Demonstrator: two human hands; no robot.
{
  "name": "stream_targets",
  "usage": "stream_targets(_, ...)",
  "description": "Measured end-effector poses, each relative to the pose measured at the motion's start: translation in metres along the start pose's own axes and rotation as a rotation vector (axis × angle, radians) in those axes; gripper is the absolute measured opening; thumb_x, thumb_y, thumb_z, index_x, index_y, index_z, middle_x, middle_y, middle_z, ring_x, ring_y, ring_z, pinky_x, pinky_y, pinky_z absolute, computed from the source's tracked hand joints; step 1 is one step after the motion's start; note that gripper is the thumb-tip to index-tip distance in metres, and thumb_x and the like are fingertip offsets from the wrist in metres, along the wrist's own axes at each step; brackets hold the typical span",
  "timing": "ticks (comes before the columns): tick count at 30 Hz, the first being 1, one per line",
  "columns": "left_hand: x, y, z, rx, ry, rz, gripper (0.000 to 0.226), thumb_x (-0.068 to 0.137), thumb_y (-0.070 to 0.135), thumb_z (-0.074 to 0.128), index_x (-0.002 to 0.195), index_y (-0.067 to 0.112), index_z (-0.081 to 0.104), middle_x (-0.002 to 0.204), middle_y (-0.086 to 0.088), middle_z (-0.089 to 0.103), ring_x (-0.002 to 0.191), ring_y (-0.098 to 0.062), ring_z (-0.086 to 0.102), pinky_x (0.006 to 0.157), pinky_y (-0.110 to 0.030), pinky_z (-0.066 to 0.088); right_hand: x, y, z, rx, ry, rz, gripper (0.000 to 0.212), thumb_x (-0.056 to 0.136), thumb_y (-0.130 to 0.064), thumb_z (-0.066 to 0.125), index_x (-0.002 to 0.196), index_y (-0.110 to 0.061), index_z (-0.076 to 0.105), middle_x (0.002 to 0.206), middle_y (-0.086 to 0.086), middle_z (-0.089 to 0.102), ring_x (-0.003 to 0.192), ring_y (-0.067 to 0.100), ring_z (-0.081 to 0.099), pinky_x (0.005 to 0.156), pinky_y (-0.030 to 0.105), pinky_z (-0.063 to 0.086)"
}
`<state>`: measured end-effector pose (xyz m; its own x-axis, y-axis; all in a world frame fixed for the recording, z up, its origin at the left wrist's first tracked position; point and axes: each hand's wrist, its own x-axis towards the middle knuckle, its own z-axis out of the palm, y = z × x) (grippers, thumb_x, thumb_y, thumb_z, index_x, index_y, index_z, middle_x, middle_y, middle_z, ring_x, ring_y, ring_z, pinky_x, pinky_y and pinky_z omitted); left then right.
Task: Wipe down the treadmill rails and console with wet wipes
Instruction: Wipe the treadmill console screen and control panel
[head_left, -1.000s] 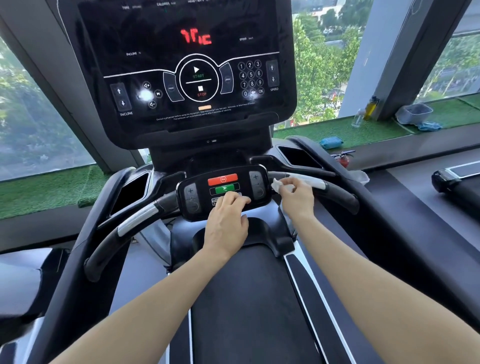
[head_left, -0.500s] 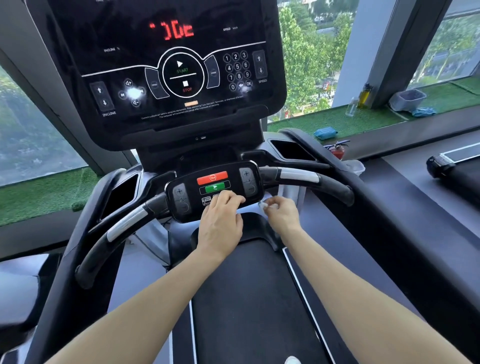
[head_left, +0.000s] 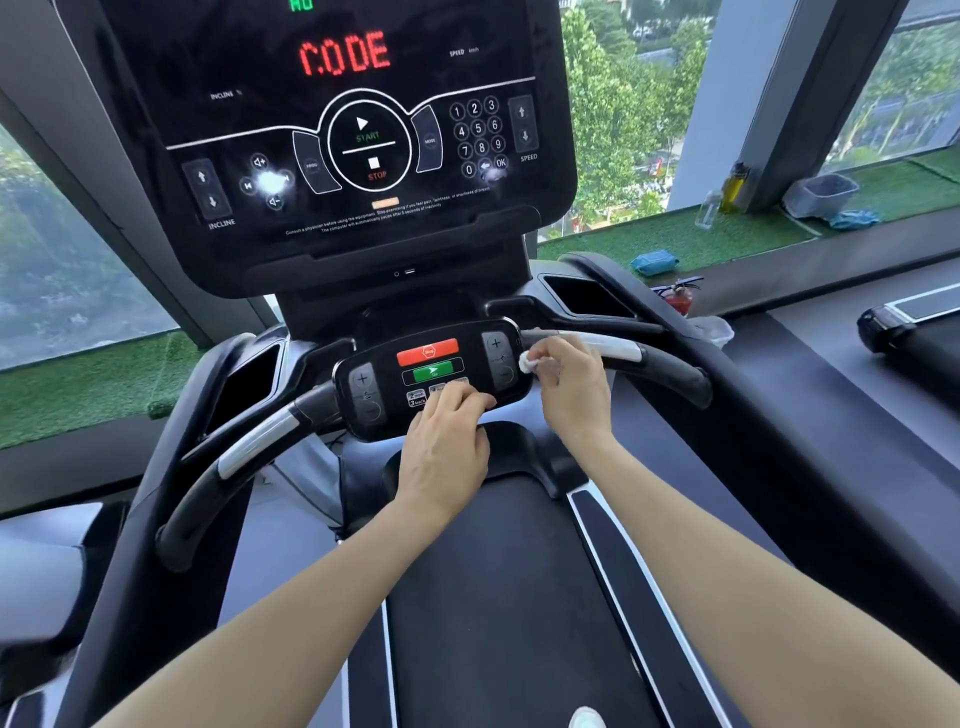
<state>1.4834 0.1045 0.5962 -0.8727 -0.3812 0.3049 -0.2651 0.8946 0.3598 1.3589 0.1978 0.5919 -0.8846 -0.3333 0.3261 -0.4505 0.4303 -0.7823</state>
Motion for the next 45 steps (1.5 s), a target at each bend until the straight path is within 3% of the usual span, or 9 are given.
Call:
stream_targets(7, -0.008, -0.004, 0.002, -0.028, 0.01, 0.019, 0.033, 0.08, 0.0, 0.057, 0.111, 0.011, 0.064, 0.106, 0.001, 0.056, 0.1, -0.018, 0.052, 0.085, -0.026, 0.038, -0.03, 0.026, -0.004, -0.3, -0.165, -0.015, 0.026, 0.086, 0.005, 0.05, 0.086, -0.016, 0.067, 0.093, -0.004, 0.059, 0.089, 0.022, 0.046, 0.07, 0.033, 0.041)
stream_targets(10, -0.016, -0.013, -0.002, -0.043, 0.053, -0.012, 0.031, 0.081, -0.001, 0.057, 0.108, 0.013, 0.065, 0.106, 0.003, 0.056, 0.098, -0.016, 0.051, 0.086, -0.024, 0.039, -0.039, 0.023, -0.003, -0.068, -0.151, 0.269, 0.022, 0.091, -0.001, 0.049, 0.091, -0.013, 0.066, 0.091, -0.005, 0.057, 0.09, 0.018, 0.048, 0.073, 0.029, 0.04)
stream_targets(13, -0.026, -0.025, -0.004, -0.08, 0.073, -0.095, 0.031, 0.083, -0.001, 0.056, 0.108, 0.015, 0.064, 0.107, 0.007, 0.055, 0.101, -0.012, 0.05, 0.086, -0.022, 0.038, -0.036, 0.003, 0.005, 0.323, -0.1, 0.597, 0.009, 0.09, -0.009, 0.058, 0.085, -0.013, 0.063, 0.074, -0.003, 0.059, 0.068, 0.012, 0.052, 0.065, 0.023, 0.041)
stream_targets(16, -0.033, -0.034, -0.006, -0.101, 0.073, -0.144, 0.032, 0.083, -0.001, 0.057, 0.11, 0.015, 0.065, 0.108, 0.007, 0.054, 0.105, -0.011, 0.049, 0.085, -0.02, 0.036, -0.033, -0.012, 0.019, 0.751, -0.009, 0.897, 0.019, 0.09, -0.002, 0.06, 0.073, -0.01, 0.057, 0.067, 0.004, 0.059, 0.062, 0.013, 0.055, 0.068, 0.023, 0.053)
stream_targets(21, -0.04, -0.044, -0.007, -0.111, 0.08, -0.17, 0.03, 0.084, -0.001, 0.057, 0.108, 0.015, 0.065, 0.105, 0.009, 0.051, 0.101, -0.011, 0.049, 0.08, -0.02, 0.036, -0.032, -0.026, 0.036, 0.79, 0.05, 0.933, 0.018, 0.09, 0.009, 0.053, 0.079, -0.006, 0.053, 0.075, 0.005, 0.056, 0.066, 0.013, 0.056, 0.073, 0.028, 0.055)
stream_targets(26, -0.039, -0.043, -0.009, -0.141, 0.085, -0.127, 0.032, 0.082, -0.002, 0.055, 0.108, 0.013, 0.065, 0.106, 0.004, 0.054, 0.102, -0.013, 0.05, 0.084, -0.022, 0.038, -0.049, -0.035, 0.04, 0.63, -0.208, 0.847, 0.025, 0.084, 0.007, 0.059, 0.071, -0.014, 0.054, 0.078, 0.01, 0.064, 0.073, 0.023, 0.062, 0.08, 0.037, 0.056)
stream_targets(32, -0.029, -0.032, -0.004, -0.149, 0.109, -0.054, 0.031, 0.08, -0.004, 0.056, 0.103, 0.014, 0.066, 0.103, 0.005, 0.056, 0.098, -0.014, 0.051, 0.08, -0.025, 0.042, -0.034, -0.017, 0.0, 0.019, 0.077, 0.403, 0.015, 0.095, -0.027, 0.052, 0.094, -0.017, 0.063, 0.086, -0.002, 0.062, 0.082, 0.019, 0.057, 0.071, 0.029, 0.043)
stream_targets(38, -0.019, -0.024, -0.002, -0.074, 0.09, 0.031, 0.033, 0.075, -0.004, 0.06, 0.104, 0.011, 0.065, 0.102, 0.001, 0.058, 0.094, -0.02, 0.053, 0.082, -0.03, 0.044, -0.018, -0.007, -0.005, -0.252, 0.016, -0.054, 0.023, 0.092, -0.011, 0.055, 0.107, -0.017, 0.072, 0.091, 0.003, 0.058, 0.081, 0.024, 0.057, 0.065, 0.032, 0.043)
stream_targets(45, -0.015, -0.024, 0.003, 0.005, 0.074, 0.066, 0.037, 0.071, -0.004, 0.064, 0.104, 0.012, 0.066, 0.103, 0.001, 0.059, 0.094, -0.022, 0.055, 0.078, -0.031, 0.044, -0.021, 0.001, -0.013, -0.364, -0.049, -0.247, 0.013, 0.08, 0.003, 0.066, 0.085, -0.004, 0.075, 0.077, 0.011, 0.06, 0.07, 0.032, 0.058, 0.057, 0.027, 0.035)
